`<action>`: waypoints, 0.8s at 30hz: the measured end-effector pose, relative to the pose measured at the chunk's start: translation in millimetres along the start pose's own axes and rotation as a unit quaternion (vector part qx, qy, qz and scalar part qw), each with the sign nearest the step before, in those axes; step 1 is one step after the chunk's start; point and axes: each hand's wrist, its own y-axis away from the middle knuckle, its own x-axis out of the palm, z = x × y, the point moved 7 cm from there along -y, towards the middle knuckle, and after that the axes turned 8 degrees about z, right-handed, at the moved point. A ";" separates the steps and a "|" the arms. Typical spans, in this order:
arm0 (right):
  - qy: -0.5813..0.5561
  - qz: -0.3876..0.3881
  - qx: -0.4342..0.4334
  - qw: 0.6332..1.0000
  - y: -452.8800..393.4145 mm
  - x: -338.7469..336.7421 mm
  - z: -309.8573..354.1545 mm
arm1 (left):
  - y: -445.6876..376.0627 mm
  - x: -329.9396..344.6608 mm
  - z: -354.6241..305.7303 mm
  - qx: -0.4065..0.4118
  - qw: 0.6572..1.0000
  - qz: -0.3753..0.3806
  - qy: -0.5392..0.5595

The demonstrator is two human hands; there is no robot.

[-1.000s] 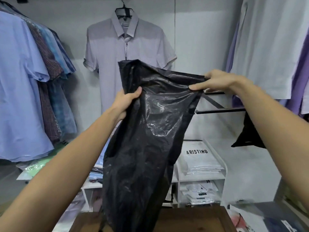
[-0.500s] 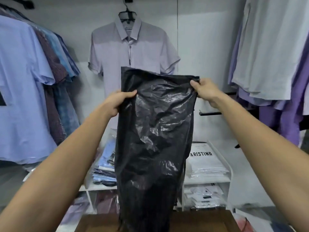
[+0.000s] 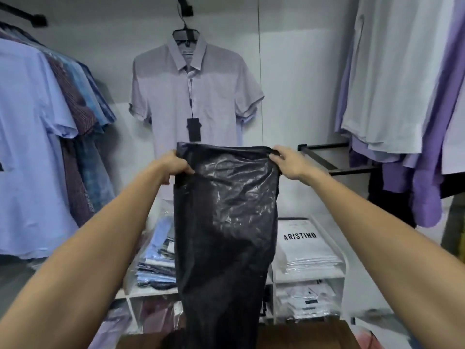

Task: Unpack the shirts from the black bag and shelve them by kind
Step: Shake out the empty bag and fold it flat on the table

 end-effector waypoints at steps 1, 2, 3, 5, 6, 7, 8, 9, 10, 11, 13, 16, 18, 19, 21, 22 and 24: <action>0.016 0.011 -0.019 1.000 -0.5 8.6 2.1 | 5.6 -9.5 -14.4 0.052 0.994 -0.089 -0.029; 0.007 0.008 -0.051 0.999 0.4 12.6 12.0 | 12.6 -13.3 -39.2 0.156 0.974 -0.146 -0.079; -0.008 -0.003 -0.082 0.997 -1.0 12.4 24.9 | 23.2 -6.3 -67.2 0.257 0.945 -0.139 -0.144; -0.049 -0.026 -0.137 0.989 -0.2 11.9 57.2 | 40.3 29.3 -108.4 0.336 0.905 -0.012 -0.259; -0.077 -0.040 -0.152 0.985 0.4 12.5 71.0 | 41.7 41.2 -119.8 0.327 0.897 0.041 -0.294; -0.117 -0.062 -0.153 0.979 0.7 13.7 79.3 | 42.8 46.8 -131.9 0.323 0.892 0.061 -0.312; -0.173 -0.089 -0.148 0.970 3.9 15.0 83.9 | 39.3 45.5 -140.7 0.324 0.889 0.052 -0.320; -0.234 -0.119 -0.138 0.955 8.4 16.8 82.2 | 37.8 41.8 -150.1 0.338 0.889 0.041 -0.307; -0.280 -0.140 -0.125 0.941 15.6 20.6 77.9 | 33.0 35.5 -155.1 0.343 0.891 0.031 -0.295; -0.315 -0.139 -0.119 0.931 25.0 26.8 73.0 | 29.8 31.1 -158.0 0.338 0.897 0.030 -0.283; -0.321 -0.093 -0.123 0.935 41.3 49.2 60.1 | 26.2 24.9 -160.9 0.321 0.903 0.015 -0.285; -0.272 0.038 -0.096 0.957 66.5 100.3 38.2 | 20.9 17.1 -162.2 0.296 0.904 -0.027 -0.308; -0.266 0.105 -0.076 0.955 82.4 130.6 26.9 | 16.6 14.5 -162.4 0.286 0.908 -0.035 -0.303; -0.248 0.117 -0.069 0.959 88.8 142.1 21.8 | 14.7 15.1 -162.9 0.288 0.911 -0.025 -0.294; -0.175 0.121 -0.057 0.975 97.3 156.9 16.2 | 17.8 19.3 -164.9 0.305 0.911 0.009 -0.279; -0.143 0.120 -0.062 0.980 98.2 163.6 14.8 | 21.3 21.4 -166.4 0.314 0.907 0.025 -0.281; -0.135 0.137 -0.077 0.978 103.7 178.6 17.4 | 25.7 20.6 -168.6 0.330 0.898 0.031 -0.290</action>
